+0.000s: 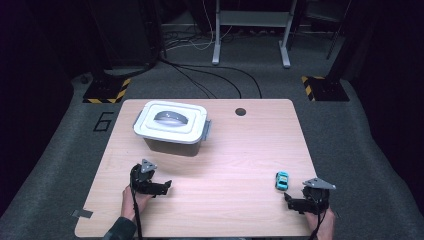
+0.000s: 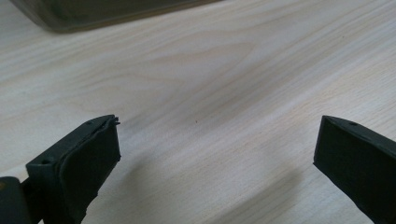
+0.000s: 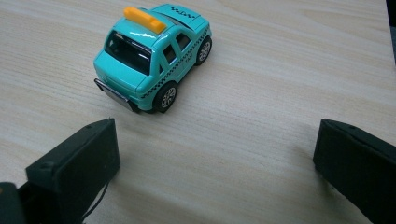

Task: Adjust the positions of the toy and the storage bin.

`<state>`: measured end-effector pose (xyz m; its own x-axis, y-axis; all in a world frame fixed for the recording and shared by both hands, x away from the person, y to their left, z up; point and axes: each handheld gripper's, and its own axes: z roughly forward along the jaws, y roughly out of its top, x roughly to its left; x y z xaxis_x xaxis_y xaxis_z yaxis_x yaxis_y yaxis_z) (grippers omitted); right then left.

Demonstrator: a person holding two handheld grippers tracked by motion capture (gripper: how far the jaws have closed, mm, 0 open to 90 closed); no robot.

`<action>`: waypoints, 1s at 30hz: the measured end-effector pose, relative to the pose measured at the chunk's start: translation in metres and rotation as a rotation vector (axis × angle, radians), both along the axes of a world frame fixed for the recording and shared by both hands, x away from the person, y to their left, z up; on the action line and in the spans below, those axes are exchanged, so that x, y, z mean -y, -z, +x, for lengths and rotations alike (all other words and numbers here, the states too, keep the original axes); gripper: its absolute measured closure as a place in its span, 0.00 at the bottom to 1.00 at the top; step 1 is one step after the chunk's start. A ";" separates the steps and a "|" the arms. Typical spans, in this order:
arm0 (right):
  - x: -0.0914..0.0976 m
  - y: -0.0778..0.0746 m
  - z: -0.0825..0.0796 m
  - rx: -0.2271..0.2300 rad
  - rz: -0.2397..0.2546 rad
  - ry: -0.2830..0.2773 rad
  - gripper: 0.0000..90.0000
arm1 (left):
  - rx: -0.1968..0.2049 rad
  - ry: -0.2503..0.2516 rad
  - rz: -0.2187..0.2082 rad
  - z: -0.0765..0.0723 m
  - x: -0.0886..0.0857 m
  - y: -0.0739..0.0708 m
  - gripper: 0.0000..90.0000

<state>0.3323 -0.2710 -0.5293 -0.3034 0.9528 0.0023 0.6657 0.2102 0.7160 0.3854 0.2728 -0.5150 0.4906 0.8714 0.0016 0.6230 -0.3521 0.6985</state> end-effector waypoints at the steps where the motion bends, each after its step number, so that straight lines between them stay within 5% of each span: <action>1: 0.000 0.000 0.000 0.000 0.001 0.001 0.00 | 0.001 0.004 -0.001 0.000 0.000 -0.003 0.00; 12: 0.000 0.000 0.000 -0.001 0.001 0.001 0.00 | 0.026 0.045 -0.013 0.007 0.004 -0.037 0.00; 30: 0.000 0.000 0.000 -0.002 -0.004 -0.004 0.00 | 0.100 0.044 -0.012 0.025 -0.002 -0.091 0.00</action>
